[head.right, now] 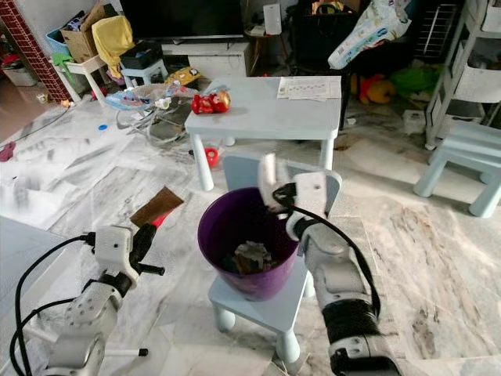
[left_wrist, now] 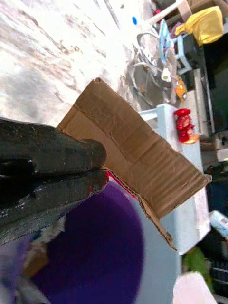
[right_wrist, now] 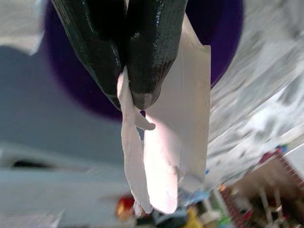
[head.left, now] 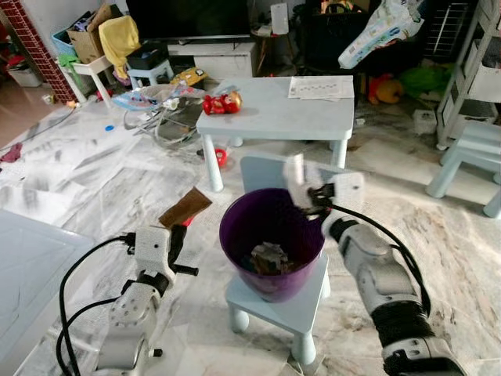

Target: Picking trash to rubbish bin

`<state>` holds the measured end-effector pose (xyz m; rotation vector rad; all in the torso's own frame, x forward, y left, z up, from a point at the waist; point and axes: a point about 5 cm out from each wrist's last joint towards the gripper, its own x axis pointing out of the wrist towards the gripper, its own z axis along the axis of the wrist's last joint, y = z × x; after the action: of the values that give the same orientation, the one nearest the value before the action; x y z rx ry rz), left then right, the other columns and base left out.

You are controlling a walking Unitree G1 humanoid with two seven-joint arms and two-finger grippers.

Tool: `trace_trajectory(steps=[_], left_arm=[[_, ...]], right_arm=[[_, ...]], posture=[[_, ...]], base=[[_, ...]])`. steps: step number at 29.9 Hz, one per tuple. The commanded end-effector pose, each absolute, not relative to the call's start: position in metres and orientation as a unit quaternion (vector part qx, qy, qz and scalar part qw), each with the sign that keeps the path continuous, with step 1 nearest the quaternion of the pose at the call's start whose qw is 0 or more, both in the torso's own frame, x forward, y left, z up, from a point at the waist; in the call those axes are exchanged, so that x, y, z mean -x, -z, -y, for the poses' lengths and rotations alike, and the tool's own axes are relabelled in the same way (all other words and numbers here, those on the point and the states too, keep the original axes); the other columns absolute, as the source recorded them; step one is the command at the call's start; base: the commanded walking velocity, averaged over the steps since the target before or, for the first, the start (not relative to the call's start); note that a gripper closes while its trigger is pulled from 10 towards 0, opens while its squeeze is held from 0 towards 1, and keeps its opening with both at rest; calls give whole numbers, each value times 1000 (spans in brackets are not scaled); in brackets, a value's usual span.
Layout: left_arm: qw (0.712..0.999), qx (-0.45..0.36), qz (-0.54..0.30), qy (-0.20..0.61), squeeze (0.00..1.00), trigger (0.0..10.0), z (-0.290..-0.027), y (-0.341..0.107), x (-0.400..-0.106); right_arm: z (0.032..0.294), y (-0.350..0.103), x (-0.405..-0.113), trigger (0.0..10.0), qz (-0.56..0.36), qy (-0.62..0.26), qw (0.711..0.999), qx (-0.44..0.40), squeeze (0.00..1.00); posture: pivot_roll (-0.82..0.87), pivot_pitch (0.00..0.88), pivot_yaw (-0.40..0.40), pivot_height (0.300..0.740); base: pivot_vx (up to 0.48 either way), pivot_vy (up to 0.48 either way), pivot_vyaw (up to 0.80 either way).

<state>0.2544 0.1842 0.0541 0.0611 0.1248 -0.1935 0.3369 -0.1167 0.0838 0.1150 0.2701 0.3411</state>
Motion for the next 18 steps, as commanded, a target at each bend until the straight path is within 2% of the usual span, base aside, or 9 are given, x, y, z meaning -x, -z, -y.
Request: trace_trajectory(steps=[1,5,13,14,18], left_arm=[[991,-39,-58,112,0,0,-188,-57,-249],[986,-43,-70,143,0,0,-189,-55,-237],[976,-47,-88,195,0,0,-189,-59,-213],[975,-49,-92,195,0,0,-192,-60,-208],[973,-51,-105,198,0,0,-196,-59,-201]], right_arm=[[110,-77,-338,10000,-150,-189,968,-61,0],[111,-65,-339,10000,-181,-195,963,-47,0],[135,-55,-346,10000,-201,-139,970,15,4],[138,-53,-345,10000,-207,-129,970,8,1000],[141,-50,-344,10000,-211,-114,971,5,1000]], posture=[[55,46,106,740],[78,53,108,740],[148,79,119,740],[159,88,125,740],[168,101,136,740]], base=[[0,0,0],[0,0,0],[0,0,0],[0,0,0],[0,0,0]])
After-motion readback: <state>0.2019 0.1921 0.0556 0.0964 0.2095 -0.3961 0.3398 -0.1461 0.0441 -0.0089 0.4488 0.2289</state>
